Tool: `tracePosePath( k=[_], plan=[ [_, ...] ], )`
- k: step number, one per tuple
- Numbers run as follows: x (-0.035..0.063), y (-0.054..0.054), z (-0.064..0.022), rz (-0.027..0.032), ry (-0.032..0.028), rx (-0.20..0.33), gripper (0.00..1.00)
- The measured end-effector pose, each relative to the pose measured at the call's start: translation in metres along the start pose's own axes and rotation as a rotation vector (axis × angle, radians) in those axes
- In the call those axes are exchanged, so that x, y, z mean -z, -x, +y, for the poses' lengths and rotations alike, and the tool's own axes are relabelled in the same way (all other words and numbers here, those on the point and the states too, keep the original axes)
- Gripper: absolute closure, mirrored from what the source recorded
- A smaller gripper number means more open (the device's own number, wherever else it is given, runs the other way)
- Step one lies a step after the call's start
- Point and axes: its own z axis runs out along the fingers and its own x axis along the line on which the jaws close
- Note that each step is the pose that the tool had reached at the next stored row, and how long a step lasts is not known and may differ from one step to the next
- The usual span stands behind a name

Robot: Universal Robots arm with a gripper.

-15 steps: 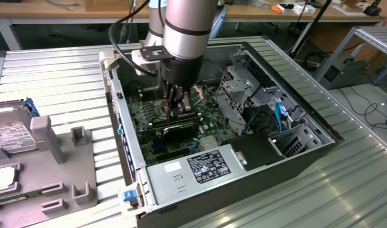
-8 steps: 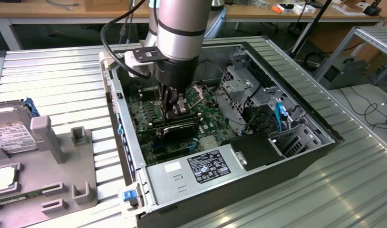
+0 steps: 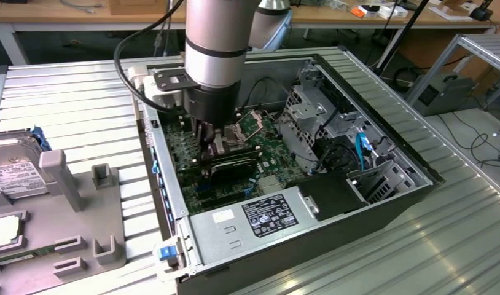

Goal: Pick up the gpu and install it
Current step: 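Press down on the gpu until it lock into place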

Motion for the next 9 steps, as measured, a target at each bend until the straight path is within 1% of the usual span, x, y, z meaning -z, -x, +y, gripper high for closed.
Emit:
tracePosePath(
  k=[3,7,9],
  plan=[
    [-0.0045,0.0003,0.0017,0.0001,0.0001,0.0,0.89],
    [-0.0073,0.0004,0.0025,0.0002,0.0001,0.0,0.89],
    [-0.0079,0.0,0.0049,0.0004,0.0002,0.0,0.89]
  ],
)
